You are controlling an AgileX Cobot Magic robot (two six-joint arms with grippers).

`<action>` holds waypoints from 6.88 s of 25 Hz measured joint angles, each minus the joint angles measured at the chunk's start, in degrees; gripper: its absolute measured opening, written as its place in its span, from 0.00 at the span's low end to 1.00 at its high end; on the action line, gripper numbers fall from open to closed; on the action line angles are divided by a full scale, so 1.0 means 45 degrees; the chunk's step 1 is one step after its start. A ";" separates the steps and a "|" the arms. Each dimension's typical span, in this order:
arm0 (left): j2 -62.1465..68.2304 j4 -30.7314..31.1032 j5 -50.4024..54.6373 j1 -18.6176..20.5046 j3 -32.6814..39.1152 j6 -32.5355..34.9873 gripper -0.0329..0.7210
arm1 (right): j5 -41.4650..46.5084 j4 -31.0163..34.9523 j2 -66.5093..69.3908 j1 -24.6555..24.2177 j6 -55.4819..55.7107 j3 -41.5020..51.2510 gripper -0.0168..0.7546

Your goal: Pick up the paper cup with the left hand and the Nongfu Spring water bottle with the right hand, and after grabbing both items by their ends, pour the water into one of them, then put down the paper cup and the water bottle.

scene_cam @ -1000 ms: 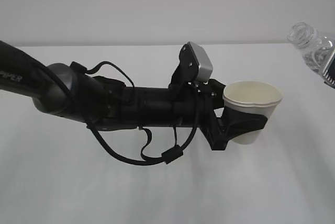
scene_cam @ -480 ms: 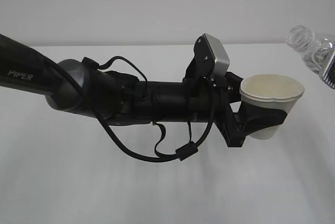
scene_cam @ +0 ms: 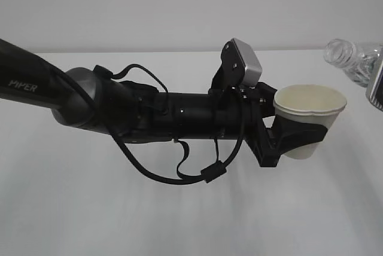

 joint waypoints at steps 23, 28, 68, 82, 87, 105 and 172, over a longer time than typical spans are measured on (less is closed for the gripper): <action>0.0000 0.0047 0.0000 0.0023 0.0000 -0.0084 0.64 | 0.0295 -0.2067 0.0000 0.0000 0.0000 0.0000 0.55; 0.0000 0.0202 0.0000 0.0023 0.0000 -0.0111 0.64 | 0.0295 -0.2558 0.0000 0.0000 0.0000 0.0000 0.55; 0.0000 0.0313 0.0000 0.0023 0.0000 -0.0245 0.64 | 0.0271 -0.4379 0.0000 0.0000 0.0000 0.0000 0.55; 0.0000 0.0313 0.0000 0.0023 0.0000 -0.0268 0.64 | 0.0251 -0.4632 0.0000 0.0000 0.0000 0.0000 0.55; 0.0000 0.0333 0.0000 0.0023 0.0000 -0.0268 0.64 | 0.0245 -0.4729 0.0000 0.0000 0.0000 0.0000 0.55; 0.0000 0.0333 0.0022 0.0023 0.0000 -0.0268 0.64 | 0.0269 -0.4905 0.0000 0.0000 0.0000 0.0000 0.55; 0.0000 0.0481 0.0067 0.0023 0.0000 -0.0268 0.64 | 0.0286 -0.5995 0.0000 0.0000 0.0000 0.0000 0.55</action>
